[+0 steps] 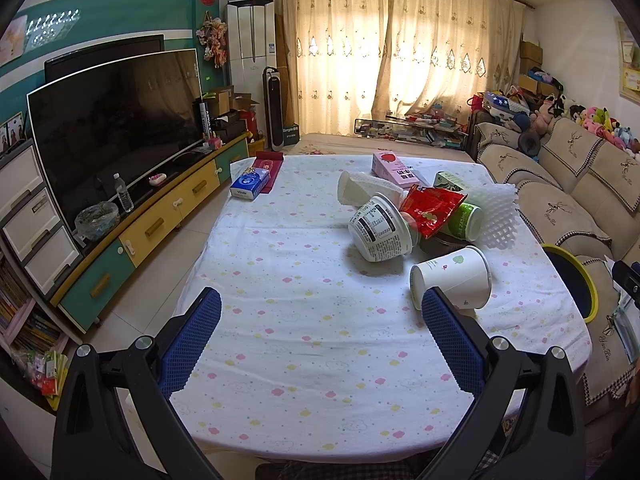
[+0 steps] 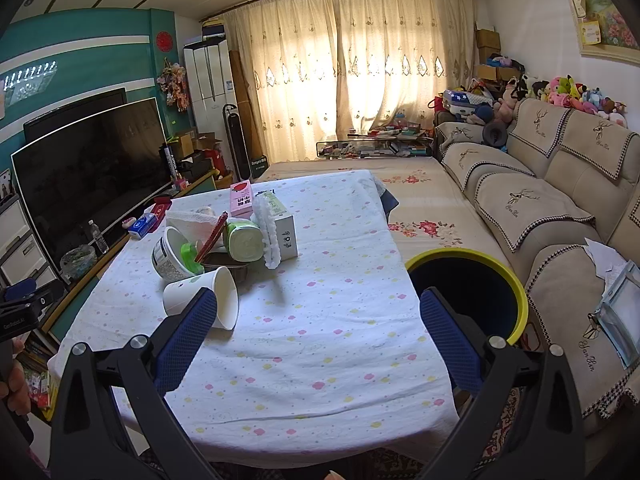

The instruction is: Collect trash

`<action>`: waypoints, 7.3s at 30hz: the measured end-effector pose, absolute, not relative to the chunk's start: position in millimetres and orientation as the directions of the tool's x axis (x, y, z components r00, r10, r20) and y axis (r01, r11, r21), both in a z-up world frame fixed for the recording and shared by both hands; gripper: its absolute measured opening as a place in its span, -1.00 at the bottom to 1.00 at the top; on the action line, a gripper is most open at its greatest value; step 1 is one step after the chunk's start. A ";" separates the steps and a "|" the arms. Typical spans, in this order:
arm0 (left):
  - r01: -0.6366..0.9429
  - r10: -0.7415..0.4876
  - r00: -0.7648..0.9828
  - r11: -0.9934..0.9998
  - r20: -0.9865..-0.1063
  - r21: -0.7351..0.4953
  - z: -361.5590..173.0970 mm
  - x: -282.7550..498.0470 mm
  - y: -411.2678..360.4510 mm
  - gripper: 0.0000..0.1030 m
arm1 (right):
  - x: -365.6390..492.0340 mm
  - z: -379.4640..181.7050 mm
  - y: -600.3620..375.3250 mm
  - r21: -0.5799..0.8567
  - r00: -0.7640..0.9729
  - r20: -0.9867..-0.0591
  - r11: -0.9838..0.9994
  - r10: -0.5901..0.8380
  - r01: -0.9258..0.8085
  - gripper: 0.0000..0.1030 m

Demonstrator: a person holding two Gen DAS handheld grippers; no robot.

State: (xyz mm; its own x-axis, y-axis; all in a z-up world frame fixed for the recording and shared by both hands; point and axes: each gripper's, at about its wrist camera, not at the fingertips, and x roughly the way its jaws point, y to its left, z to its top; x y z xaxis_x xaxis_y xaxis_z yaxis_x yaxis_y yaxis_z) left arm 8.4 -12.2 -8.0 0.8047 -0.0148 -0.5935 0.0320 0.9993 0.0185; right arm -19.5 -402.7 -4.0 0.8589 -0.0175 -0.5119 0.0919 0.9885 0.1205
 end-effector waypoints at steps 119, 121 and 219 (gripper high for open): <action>0.215 -0.176 0.623 0.975 -0.763 -0.050 -79.1 102.3 -153.1 0.93 | 67.5 -96.0 -602.0 0.201 0.730 -0.649 0.877 -0.215 0.437 -0.15; 0.215 -0.181 0.614 0.975 -0.769 -0.058 -81.7 105.9 -155.3 0.93 | 67.3 -96.4 -601.4 0.202 0.730 -0.651 0.879 -0.209 0.432 -0.14; 0.253 -0.253 0.751 0.963 -0.610 -0.087 -23.8 93.7 -60.5 0.89 | 158.7 -48.6 -325.2 0.287 0.664 -0.649 0.927 0.372 -0.240 -0.12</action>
State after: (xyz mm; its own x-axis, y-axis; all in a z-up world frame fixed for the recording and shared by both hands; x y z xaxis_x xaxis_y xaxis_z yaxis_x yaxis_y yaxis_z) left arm 93.7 -60.5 -23.8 0.7511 -0.2526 -0.6099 0.2533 0.9635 -0.0870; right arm 158.7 -325.2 -48.6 0.6637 0.3722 -0.6488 -0.2399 0.9275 0.2867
